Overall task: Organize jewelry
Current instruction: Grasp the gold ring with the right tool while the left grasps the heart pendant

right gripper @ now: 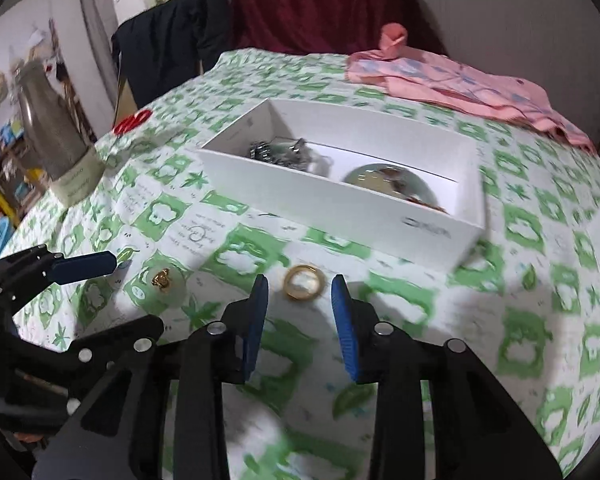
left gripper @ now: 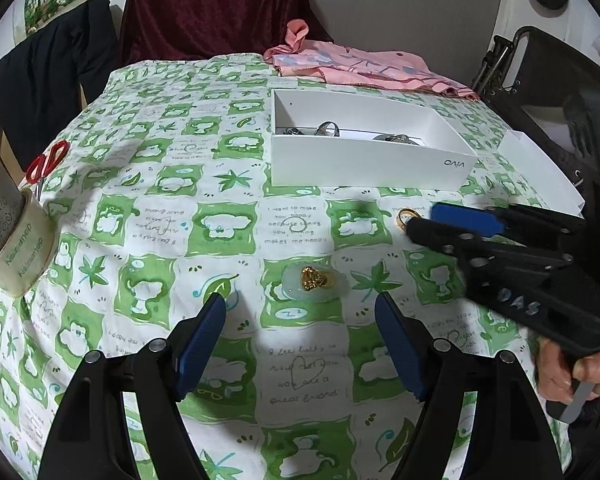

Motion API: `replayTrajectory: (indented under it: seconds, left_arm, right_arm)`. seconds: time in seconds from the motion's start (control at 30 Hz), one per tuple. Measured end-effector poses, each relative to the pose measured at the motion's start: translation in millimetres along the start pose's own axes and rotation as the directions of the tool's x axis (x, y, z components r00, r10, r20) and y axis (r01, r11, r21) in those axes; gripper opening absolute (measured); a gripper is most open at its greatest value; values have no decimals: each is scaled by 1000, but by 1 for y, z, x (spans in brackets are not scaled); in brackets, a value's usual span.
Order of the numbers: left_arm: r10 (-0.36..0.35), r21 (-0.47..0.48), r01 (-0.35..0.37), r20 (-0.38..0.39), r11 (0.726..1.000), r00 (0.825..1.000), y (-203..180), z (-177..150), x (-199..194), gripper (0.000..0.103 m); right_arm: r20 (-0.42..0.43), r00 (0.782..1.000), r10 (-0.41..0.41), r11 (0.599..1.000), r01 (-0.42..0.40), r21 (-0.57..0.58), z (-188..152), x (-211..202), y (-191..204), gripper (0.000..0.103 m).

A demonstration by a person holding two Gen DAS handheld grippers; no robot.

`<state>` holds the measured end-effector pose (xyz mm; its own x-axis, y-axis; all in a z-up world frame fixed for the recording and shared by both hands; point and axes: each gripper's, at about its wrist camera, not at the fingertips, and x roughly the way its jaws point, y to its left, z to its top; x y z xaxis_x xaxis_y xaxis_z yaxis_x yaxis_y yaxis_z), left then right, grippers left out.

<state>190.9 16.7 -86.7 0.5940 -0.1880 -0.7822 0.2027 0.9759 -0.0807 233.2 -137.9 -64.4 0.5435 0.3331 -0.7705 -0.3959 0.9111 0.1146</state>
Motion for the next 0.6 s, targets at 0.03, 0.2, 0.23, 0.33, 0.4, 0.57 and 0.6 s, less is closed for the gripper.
replayTrajectory:
  seconds: [0.03,0.2,0.23,0.33,0.4,0.57,0.6]
  left_arm:
    - [-3,-5,3,-1,1000,1000,0,0,0,76]
    - [-8,-2,8,-2,1000,1000,1,1,1,76]
    - [-6,1,6,-1,1000,1000,1,0,1,76]
    - [-4,8,4,-1,1000,1000,-1,1,1,76]
    - [-13,11,13,-7,1000,1000,-2,2,3,76]
    - [-17,38,18,-23,999,1000,-8,7,11,63]
    - [-15,42,16,-24,999,1000,-9,7,12,61]
  right_arm:
    - [-13,1000,-2,1000,2,-3,1,4,1,32]
    - [-3,1000,7,999,-7,32,-1,2,-7,20]
    - [4,1000,0,999,0,50,-3,-2,-11,20]
    - [11,1000,-10,996,9,85,-15,-13,-22,20]
    - [11,1000,4,992,-5,126,-23,-19,-32,20]
    - [12,1000,18,986,-19,166,-27,-23,-41,20]
    - [12,1000,14,987,-16,160,-27,-23,-40,20]
